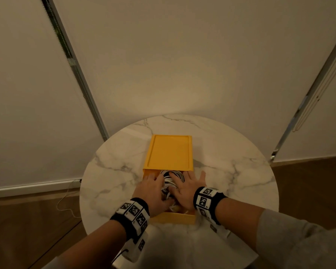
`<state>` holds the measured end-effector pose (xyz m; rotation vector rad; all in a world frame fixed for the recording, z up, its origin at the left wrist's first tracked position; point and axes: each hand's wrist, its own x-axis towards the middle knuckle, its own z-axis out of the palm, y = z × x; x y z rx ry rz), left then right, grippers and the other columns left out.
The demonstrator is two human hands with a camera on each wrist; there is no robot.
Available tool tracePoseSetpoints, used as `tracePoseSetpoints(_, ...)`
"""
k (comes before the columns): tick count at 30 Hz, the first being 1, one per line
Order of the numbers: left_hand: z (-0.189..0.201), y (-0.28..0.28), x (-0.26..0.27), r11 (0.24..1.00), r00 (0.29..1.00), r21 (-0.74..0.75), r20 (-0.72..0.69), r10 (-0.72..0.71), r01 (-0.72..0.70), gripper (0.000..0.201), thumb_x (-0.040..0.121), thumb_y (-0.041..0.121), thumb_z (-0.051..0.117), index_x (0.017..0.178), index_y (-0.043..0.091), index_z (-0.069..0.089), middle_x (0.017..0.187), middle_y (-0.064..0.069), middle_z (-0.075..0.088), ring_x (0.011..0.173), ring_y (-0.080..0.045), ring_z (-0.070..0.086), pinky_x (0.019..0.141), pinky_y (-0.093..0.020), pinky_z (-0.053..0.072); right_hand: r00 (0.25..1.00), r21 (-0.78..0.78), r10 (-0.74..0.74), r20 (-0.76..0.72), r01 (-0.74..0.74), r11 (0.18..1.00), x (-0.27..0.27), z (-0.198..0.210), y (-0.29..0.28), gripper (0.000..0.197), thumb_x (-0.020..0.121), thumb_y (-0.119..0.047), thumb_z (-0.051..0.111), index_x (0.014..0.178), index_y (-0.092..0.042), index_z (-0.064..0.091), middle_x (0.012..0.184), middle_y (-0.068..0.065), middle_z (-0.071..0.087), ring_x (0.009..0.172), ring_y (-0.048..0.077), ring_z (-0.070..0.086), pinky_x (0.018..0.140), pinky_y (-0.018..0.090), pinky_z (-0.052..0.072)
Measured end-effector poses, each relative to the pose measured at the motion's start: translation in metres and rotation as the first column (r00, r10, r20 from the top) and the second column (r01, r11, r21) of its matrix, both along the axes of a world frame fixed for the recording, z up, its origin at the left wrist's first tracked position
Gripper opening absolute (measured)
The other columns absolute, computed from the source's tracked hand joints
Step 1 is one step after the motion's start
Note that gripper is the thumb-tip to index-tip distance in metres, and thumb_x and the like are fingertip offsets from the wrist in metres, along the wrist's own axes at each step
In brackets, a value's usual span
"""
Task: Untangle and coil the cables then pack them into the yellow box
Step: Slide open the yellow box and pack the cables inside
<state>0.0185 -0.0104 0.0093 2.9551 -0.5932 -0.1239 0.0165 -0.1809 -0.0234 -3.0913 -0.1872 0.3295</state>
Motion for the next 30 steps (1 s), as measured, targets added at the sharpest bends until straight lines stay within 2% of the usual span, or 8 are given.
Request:
tracePoseSetpoints(3,0.003,-0.005,-0.008,0.997,0.994,0.078,-0.104,0.025,-0.016,0.049,0.080,0.061,0.065,0.109,0.024,0.054,0.111,0.000,0.061,0.103,-0.023,0.058,0.084,-0.036,0.051,0.998,0.114,0.055,-0.019,-0.052,0.992,0.002,0.002,-0.009,0.059,0.104,-0.057,0.017,0.159,-0.037,0.009,0.157,0.012,0.029,0.145,0.030,0.023,0.112,0.056,0.028)
tracePoseSetpoints(6,0.004,-0.006,-0.006,0.998,0.982,0.043,-0.180,0.052,-0.045,0.030,0.085,0.044,0.068,0.104,0.022,0.060,0.107,-0.001,0.066,0.097,-0.023,0.063,0.079,-0.034,0.054,0.983,0.188,0.183,0.015,-0.183,0.965,0.004,0.001,-0.026,0.058,0.106,-0.051,0.024,0.159,-0.030,0.015,0.151,0.015,0.034,0.142,0.032,0.028,0.111,0.051,0.037)
tracePoseSetpoints(10,0.002,0.000,-0.002,0.996,0.978,-0.045,-0.199,0.069,-0.079,0.028,0.085,0.026,0.072,0.109,0.026,0.059,0.102,-0.001,0.068,0.092,-0.023,0.064,0.073,-0.033,0.053,0.932,0.086,0.353,0.079,-0.359,0.929,-0.001,0.007,-0.051,0.068,0.097,-0.064,0.018,0.154,-0.027,0.027,0.153,0.014,0.036,0.136,0.032,0.039,0.104,0.048,0.045)
tracePoseSetpoints(14,0.000,0.005,-0.003,0.999,0.991,-0.037,-0.132,-0.010,0.005,0.029,0.089,0.018,0.064,0.115,0.030,0.058,0.104,-0.002,0.067,0.096,-0.023,0.064,0.076,-0.033,0.051,0.848,-0.001,0.496,0.188,-0.504,0.863,-0.016,0.020,-0.063,0.052,0.101,-0.054,0.024,0.140,-0.027,0.045,0.140,0.011,0.048,0.123,0.029,0.046,0.092,0.046,0.049)
tracePoseSetpoints(16,0.000,0.008,-0.003,0.998,0.993,-0.050,-0.108,-0.040,0.035,0.032,0.093,0.019,0.060,0.122,0.031,0.061,0.109,-0.001,0.069,0.102,-0.023,0.063,0.083,-0.034,0.052,0.812,0.030,0.551,0.195,-0.566,0.824,-0.026,0.020,-0.065,0.044,0.104,-0.051,0.030,0.135,-0.028,0.051,0.134,0.009,0.052,0.117,0.026,0.049,0.088,0.044,0.049)
tracePoseSetpoints(19,0.000,0.013,-0.004,0.997,0.995,-0.069,-0.085,-0.046,0.040,0.037,0.096,0.020,0.055,0.131,0.031,0.063,0.120,-0.001,0.070,0.110,-0.021,0.063,0.093,-0.034,0.051,0.792,0.076,0.580,0.189,-0.601,0.796,-0.038,0.017,-0.067,0.046,0.104,-0.056,0.030,0.130,-0.029,0.056,0.123,0.004,0.057,0.109,0.023,0.054,0.084,0.039,0.047)
tracePoseSetpoints(26,-0.006,0.020,-0.001,0.996,0.997,-0.037,-0.010,-0.081,0.080,0.039,0.095,0.020,0.052,0.130,0.034,0.063,0.126,0.002,0.063,0.115,-0.020,0.057,0.093,-0.034,0.050,0.761,0.083,0.605,0.232,-0.635,0.768,-0.037,0.015,-0.054,0.042,0.106,-0.049,0.029,0.141,-0.034,0.050,0.115,0.003,0.059,0.103,0.021,0.054,0.084,0.038,0.043)
tracePoseSetpoints(30,-0.007,0.019,0.000,0.994,0.997,-0.073,0.007,-0.079,0.079,0.037,0.095,0.021,0.056,0.128,0.034,0.063,0.130,0.005,0.058,0.114,-0.019,0.058,0.091,-0.036,0.051,0.794,0.052,0.579,0.186,-0.596,0.801,-0.031,0.011,-0.047,0.049,0.105,-0.050,0.027,0.141,-0.028,0.053,0.123,0.003,0.060,0.112,0.024,0.055,0.089,0.041,0.043)
